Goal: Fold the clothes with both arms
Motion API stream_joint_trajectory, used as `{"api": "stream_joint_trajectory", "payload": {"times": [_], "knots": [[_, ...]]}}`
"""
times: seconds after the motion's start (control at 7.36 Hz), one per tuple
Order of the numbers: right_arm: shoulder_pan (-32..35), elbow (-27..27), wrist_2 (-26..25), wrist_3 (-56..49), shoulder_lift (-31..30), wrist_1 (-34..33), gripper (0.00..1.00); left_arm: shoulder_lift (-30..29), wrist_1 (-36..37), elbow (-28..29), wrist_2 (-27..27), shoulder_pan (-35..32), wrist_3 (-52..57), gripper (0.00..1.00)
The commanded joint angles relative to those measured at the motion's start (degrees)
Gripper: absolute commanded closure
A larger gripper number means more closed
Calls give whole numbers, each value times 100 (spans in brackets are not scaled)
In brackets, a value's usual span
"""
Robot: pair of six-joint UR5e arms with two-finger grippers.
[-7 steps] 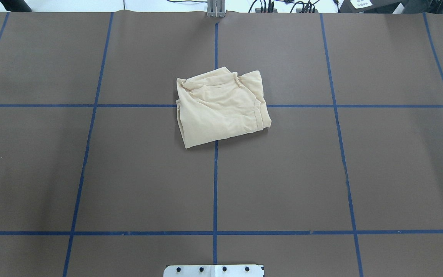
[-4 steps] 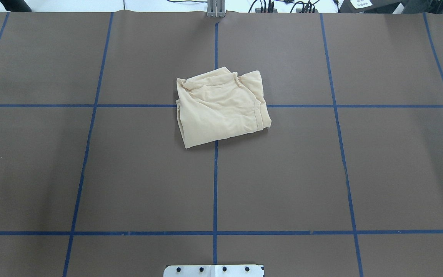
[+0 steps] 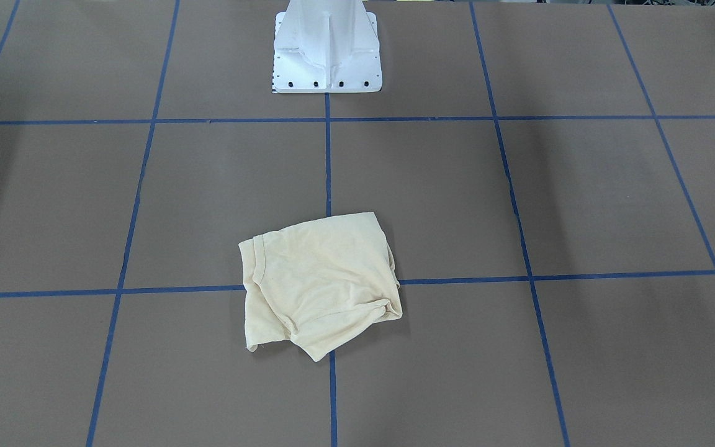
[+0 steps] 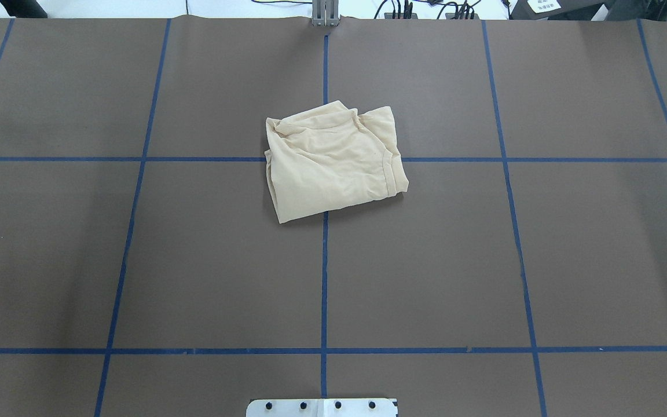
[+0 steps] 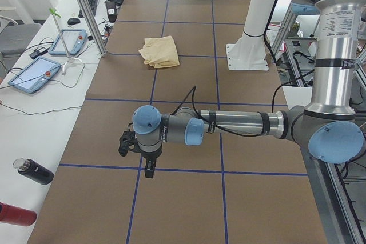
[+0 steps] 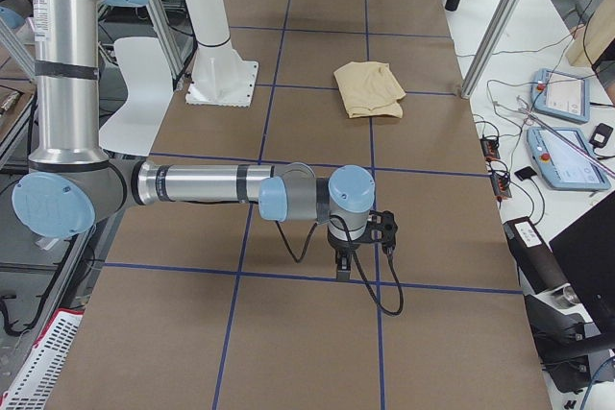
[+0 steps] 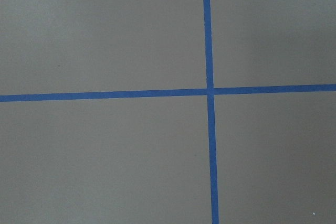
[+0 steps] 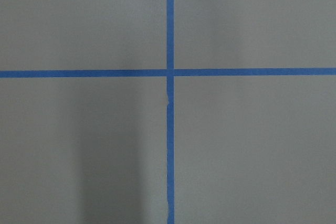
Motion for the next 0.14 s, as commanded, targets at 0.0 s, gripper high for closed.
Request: {"api": "stream_joint_trajectory", "payload": {"times": [0.0], "knots": [[0,0,9,0,-3,7,0,0,0,3,0,9,1,0]]}}
